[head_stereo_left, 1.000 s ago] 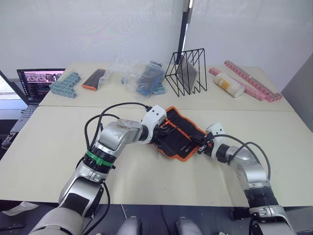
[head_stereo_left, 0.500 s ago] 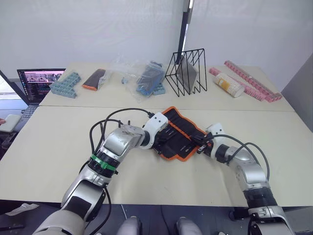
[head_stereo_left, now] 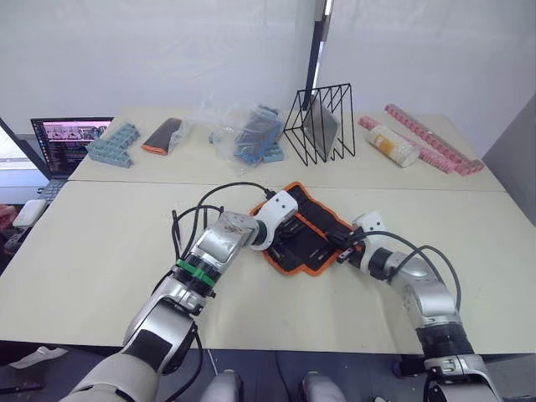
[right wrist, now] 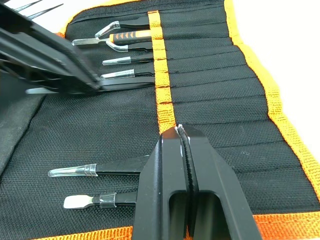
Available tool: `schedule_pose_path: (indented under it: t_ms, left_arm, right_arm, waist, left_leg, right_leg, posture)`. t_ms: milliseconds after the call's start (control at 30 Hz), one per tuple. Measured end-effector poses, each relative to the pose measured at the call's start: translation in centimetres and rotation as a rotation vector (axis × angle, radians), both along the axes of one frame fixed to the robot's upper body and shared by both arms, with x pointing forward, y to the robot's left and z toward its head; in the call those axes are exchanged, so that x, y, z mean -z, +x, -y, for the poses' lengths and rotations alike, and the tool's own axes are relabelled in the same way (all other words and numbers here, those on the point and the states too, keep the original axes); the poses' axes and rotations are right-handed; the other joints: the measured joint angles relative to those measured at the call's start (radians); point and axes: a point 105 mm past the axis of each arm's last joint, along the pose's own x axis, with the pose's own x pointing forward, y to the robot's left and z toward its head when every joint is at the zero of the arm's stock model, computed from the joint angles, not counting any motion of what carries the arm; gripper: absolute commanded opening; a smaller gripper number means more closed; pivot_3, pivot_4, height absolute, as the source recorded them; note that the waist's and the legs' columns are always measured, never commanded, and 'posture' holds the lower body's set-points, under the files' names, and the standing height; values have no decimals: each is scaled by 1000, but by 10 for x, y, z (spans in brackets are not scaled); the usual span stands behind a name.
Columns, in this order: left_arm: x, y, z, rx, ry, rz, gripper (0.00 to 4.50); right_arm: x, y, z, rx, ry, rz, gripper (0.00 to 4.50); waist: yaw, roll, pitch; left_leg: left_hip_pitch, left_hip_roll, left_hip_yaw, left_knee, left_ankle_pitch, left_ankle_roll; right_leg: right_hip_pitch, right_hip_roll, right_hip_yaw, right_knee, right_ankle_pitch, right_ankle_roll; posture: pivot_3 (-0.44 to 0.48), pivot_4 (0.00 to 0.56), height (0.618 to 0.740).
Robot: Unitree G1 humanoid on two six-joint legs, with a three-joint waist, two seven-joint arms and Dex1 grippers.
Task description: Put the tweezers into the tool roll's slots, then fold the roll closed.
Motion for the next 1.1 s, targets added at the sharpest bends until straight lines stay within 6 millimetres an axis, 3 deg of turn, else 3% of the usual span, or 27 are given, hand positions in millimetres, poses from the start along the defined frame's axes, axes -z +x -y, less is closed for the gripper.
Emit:
schedule_pose_path:
  t_ms: [200,667,700,900,1067,1100]
  left_arm:
    - [2,14,9,32,1,21,37]
    - [2,23,16,87,30,43,37]
    - [2,23,15,82,21,37,905]
    - [0,21,9,91,-17,-10,2810]
    - [-5,11,-8,87,-85,-50,4409]
    - [-9,8,-14,73,-119,-56,4473]
  right_arm:
    - [2,1,1,17,-1,3,0]
    - [2,1,1,33,1,7,0]
    - [2,1,0,31,2,8,0]
    - [3,2,-5,13,6,3,0]
    - [0,3,-11,-17,3,11,0]
    - [-1,3,-12,-24,3,12,0]
  waist:
    - [2,0,0]
    - [2,0,0]
    - [1,0,0]
    - [-8,0,0]
    - [-32,0,0]
    - [-37,0,0]
  left_leg:
    - [3,-1,1,1,3,2]
    - [4,-2,-1,1,3,2]
    - [4,-2,-1,1,3,2]
    - [2,-1,-1,0,3,2]
    - [-2,1,-2,-1,3,2]
    - [-1,2,-2,-2,3,3]
  right_leg:
    - [5,0,-1,-1,0,1]
    - [8,0,-2,-1,0,1]
    - [8,0,-2,-1,0,2]
    - [5,0,-2,0,0,1]
    - [-2,1,-1,3,1,1]
    - [-3,1,-1,3,1,1]
  posture:
    - [0,150,739]
    - [0,150,739]
    - [0,150,739]
    - [0,150,739]
    - [0,150,739]
    - [0,150,739]
